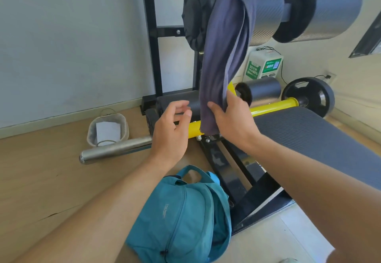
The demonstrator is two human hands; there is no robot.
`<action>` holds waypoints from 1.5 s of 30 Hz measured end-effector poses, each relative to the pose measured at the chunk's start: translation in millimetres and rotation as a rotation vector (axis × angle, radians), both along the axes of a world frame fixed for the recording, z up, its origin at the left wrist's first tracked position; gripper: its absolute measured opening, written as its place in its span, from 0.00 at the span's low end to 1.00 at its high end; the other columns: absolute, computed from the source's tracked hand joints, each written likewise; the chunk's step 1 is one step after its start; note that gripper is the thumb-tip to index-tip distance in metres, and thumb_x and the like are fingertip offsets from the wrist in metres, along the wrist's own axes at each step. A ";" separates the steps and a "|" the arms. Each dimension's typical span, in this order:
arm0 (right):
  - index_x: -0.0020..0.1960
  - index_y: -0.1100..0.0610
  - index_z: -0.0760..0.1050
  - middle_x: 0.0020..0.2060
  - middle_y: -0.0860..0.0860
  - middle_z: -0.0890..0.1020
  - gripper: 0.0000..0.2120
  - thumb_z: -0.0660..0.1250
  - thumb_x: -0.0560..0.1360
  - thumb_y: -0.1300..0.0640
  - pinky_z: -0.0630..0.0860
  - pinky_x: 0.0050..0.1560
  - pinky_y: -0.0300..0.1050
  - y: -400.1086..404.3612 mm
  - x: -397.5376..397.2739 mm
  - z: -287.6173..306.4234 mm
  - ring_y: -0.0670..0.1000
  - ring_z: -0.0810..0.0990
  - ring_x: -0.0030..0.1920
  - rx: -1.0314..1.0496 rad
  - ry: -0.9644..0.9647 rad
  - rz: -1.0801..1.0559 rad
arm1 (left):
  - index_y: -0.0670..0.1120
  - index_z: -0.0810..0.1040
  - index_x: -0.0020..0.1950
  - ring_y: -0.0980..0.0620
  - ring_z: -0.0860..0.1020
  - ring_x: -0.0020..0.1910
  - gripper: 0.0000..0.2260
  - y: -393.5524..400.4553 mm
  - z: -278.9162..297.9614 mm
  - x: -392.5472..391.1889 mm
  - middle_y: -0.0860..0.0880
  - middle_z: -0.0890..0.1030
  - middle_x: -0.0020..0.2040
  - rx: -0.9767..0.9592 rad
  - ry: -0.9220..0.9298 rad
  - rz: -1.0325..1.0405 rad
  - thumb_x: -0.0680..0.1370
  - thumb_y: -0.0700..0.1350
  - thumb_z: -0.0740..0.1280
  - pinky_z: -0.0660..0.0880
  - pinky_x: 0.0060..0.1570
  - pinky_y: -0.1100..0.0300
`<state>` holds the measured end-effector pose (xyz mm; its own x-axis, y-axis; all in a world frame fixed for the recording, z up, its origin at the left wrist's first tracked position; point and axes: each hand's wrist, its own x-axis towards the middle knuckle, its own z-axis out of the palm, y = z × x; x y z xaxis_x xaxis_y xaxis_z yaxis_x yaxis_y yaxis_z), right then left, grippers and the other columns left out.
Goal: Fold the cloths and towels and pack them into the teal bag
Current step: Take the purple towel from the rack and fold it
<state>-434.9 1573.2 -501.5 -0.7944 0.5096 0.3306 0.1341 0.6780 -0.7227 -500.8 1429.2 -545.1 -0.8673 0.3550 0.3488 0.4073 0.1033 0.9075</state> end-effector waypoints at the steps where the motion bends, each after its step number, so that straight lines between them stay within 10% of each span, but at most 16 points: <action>1: 0.55 0.55 0.74 0.49 0.49 0.83 0.07 0.66 0.81 0.51 0.80 0.50 0.51 -2.7 7.0 -4.6 0.51 0.81 0.48 0.022 -0.045 0.040 | 0.56 0.77 0.62 0.58 0.81 0.54 0.10 -0.2 0.8 1.2 0.59 0.81 0.55 -0.005 -0.015 -0.027 0.81 0.52 0.64 0.80 0.57 0.52; 9: 0.38 0.55 0.69 0.32 0.50 0.74 0.20 0.65 0.79 0.41 0.70 0.35 0.49 -31.2 39.7 -25.8 0.49 0.72 0.33 0.498 -0.542 0.477 | 0.53 0.78 0.57 0.55 0.83 0.51 0.16 -2.6 0.0 14.2 0.55 0.85 0.50 -0.018 -0.170 -0.125 0.73 0.59 0.71 0.79 0.53 0.54; 12: 0.42 0.55 0.78 0.39 0.49 0.83 0.26 0.62 0.77 0.32 0.78 0.44 0.50 -36.9 53.0 -25.8 0.49 0.79 0.40 0.445 -0.660 0.597 | 0.52 0.80 0.53 0.53 0.82 0.49 0.05 -7.9 -5.4 10.3 0.55 0.85 0.46 -0.137 -0.092 -0.063 0.78 0.49 0.69 0.78 0.54 0.50; 16: 0.41 0.46 0.83 0.35 0.42 0.84 0.20 0.64 0.74 0.31 0.76 0.37 0.39 -27.8 57.2 -14.5 0.42 0.80 0.37 0.379 -0.486 0.548 | 0.49 0.83 0.50 0.52 0.80 0.48 0.07 -18.0 -10.8 15.1 0.53 0.84 0.45 -0.332 -0.092 -0.195 0.81 0.41 0.65 0.75 0.54 0.54; 21: 0.46 0.44 0.70 0.39 0.41 0.80 0.19 0.77 0.67 0.40 0.78 0.41 0.48 -1.2 52.2 -16.0 0.44 0.79 0.42 0.348 -0.207 0.346 | 0.41 0.85 0.55 0.42 0.83 0.54 0.10 -21.6 -9.6 24.6 0.40 0.86 0.52 -0.291 -0.299 -0.417 0.84 0.39 0.63 0.75 0.62 0.47; 27: 0.49 0.45 0.75 0.43 0.39 0.80 0.07 0.70 0.74 0.45 0.80 0.47 0.49 2.3 53.6 -29.9 0.40 0.79 0.46 0.264 -0.108 0.351 | 0.34 0.81 0.59 0.36 0.82 0.59 0.26 -23.2 -1.2 30.7 0.33 0.83 0.55 -0.140 -0.516 -0.632 0.80 0.58 0.65 0.72 0.68 0.40; 33: 0.51 0.45 0.80 0.45 0.39 0.80 0.13 0.69 0.74 0.38 0.76 0.53 0.45 9.5 48.7 -32.6 0.43 0.76 0.51 0.294 -0.114 0.515 | 0.40 0.82 0.52 0.40 0.81 0.54 0.29 -17.9 0.0 34.4 0.34 0.82 0.53 0.018 -0.755 -0.541 0.77 0.65 0.59 0.77 0.61 0.51; 40: 0.59 0.45 0.80 0.52 0.40 0.81 0.23 0.76 0.68 0.37 0.67 0.58 0.31 16.5 48.1 -33.8 0.42 0.73 0.57 0.310 -0.172 0.614 | 0.33 0.74 0.67 0.37 0.77 0.60 0.37 -20.0 4.9 32.6 0.27 0.74 0.65 0.086 -0.916 -0.546 0.77 0.65 0.60 0.73 0.67 0.43; 45: 0.56 0.48 0.86 0.48 0.42 0.85 0.11 0.75 0.75 0.49 0.78 0.54 0.49 17.2 44.8 -44.1 0.47 0.80 0.54 0.279 -0.016 0.528 | 0.31 0.75 0.61 0.40 0.76 0.58 0.33 -20.5 2.4 30.4 0.33 0.77 0.57 0.061 -0.820 -0.617 0.82 0.63 0.58 0.71 0.69 0.44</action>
